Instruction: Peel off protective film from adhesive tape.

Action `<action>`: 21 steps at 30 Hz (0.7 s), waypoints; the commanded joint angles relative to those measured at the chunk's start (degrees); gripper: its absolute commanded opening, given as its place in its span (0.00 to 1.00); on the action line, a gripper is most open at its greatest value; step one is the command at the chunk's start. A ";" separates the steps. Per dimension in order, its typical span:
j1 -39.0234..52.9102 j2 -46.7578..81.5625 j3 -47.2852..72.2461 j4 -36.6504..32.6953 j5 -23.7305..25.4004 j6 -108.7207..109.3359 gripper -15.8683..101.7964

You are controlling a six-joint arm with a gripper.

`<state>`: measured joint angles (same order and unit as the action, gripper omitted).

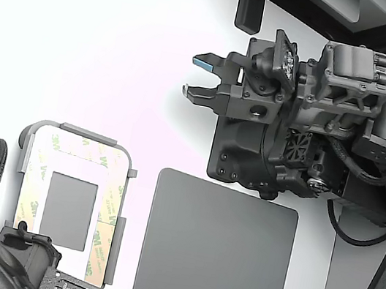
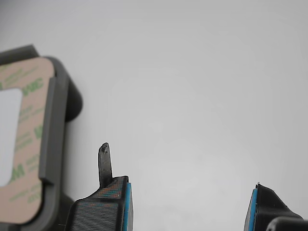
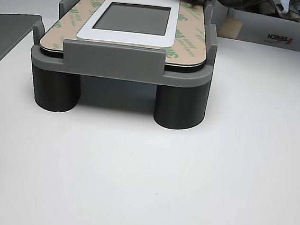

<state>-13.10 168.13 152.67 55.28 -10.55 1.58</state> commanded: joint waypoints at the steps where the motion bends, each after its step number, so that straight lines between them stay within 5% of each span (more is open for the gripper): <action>1: 14.41 -1.49 0.62 -6.24 7.29 -84.11 0.03; 12: 14.41 0.62 0.62 -5.80 8.00 -84.99 0.03; 21: 15.73 -14.06 0.53 -23.12 5.54 -86.40 0.03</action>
<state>2.46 156.97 154.69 36.91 -4.66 -76.03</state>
